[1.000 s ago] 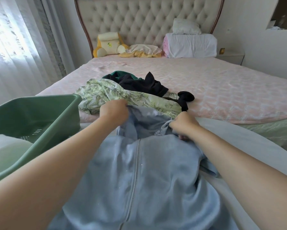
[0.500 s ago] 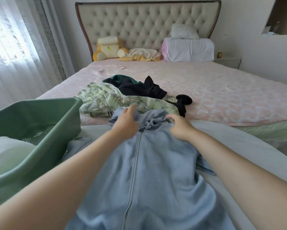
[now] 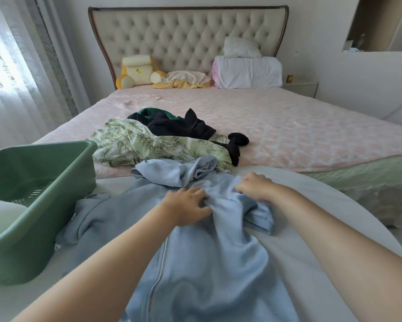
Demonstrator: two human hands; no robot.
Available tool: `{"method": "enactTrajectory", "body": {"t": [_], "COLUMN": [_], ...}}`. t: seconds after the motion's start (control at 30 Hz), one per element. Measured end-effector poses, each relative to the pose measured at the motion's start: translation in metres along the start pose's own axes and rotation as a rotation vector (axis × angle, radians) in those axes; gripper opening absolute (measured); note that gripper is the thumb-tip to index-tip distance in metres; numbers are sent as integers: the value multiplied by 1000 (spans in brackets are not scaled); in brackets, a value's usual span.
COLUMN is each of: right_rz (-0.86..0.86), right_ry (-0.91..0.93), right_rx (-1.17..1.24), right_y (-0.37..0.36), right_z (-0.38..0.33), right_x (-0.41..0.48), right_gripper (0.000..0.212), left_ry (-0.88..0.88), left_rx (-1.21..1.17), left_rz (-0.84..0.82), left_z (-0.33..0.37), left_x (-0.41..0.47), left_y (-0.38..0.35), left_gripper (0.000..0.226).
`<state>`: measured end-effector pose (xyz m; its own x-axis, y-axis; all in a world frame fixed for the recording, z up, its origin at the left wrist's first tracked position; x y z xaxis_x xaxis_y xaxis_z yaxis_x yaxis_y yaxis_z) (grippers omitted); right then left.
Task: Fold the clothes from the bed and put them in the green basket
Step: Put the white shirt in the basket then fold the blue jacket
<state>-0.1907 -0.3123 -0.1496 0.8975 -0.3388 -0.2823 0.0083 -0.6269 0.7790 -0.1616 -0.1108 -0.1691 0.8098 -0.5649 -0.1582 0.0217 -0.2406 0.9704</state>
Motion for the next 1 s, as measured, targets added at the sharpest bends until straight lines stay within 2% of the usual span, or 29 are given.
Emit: {"method": "enactTrajectory", "body": {"t": [0.07, 0.1, 0.17, 0.2, 0.23, 0.3, 0.37, 0.43, 0.5, 0.57, 0.63, 0.67, 0.77, 0.83, 0.93, 1.0], "right_rz": [21, 0, -54, -55, -52, -54, -26, 37, 93, 144, 163, 121, -162, -228, -280, -306], "right_ry": [-61, -74, -72, -42, 7, 135, 259, 341, 394, 429, 422, 401, 270, 212, 227, 254], "right_rx": [-14, -72, -181, -189, -156, -19, 172, 394, 550, 674, 772, 794, 753, 721, 939, 1093], "right_y": [7, 9, 11, 11, 11, 7, 10, 17, 24, 29, 32, 32, 22, 22, 26, 30], "right_z": [13, 21, 30, 30, 28, 22, 13, 3, -1, -1, 3, 5, 11, 16, 15, 13], "right_x": [-3, -4, -9, -11, -11, -7, -8, -9, -9, -10, -10, -11, -18, -23, -26, -30], "right_gripper": [55, 48, 29, 28, 31, 35, 25, 15, 19, 20, 14, 12, 20, 24, 25, 21], "left_ry": [46, 56, 88, 114, 116, -8, -168, -185, -156, -101, -47, -10, 115, 237, 396, 416], "left_rx": [177, 263, 345, 319, 249, 90, -133, -344, -500, -547, -582, -589, -637, -769, -1035, -1086], "left_rz": [-26, -64, -78, -22, 92, 344, 435, 449, 456, 500, 543, 537, 547, 577, 626, 633], "left_z": [6, 11, 24, 30, 36, 56, 75, 77, 70, 60, 49, 45, 32, 23, 21, 29], "left_x": [0, 1, 6, 8, 12, 14, 15, 16, 17, 16, 15, 15, 12, 8, 4, 4], "left_y": [23, 32, 39, 42, 45, 48, 49, 54, 61, 68, 78, 80, 80, 75, 67, 65], "left_gripper": [31, 25, 31, 36, 40, 41, 50, 57, 48, 20, 24, 25, 32, 32, 30, 30]}}
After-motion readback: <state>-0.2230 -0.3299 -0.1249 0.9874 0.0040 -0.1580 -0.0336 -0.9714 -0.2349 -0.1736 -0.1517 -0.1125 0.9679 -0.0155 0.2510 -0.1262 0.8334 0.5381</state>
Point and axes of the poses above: each hand's wrist, its own x-axis towards the middle knuckle, its own y-axis out of the back of the hand, z = x × y, the point moved 6 cm from there along x, towards the middle knuckle, and after that the axes turned 13 degrees about x, right-handed, at the moved point
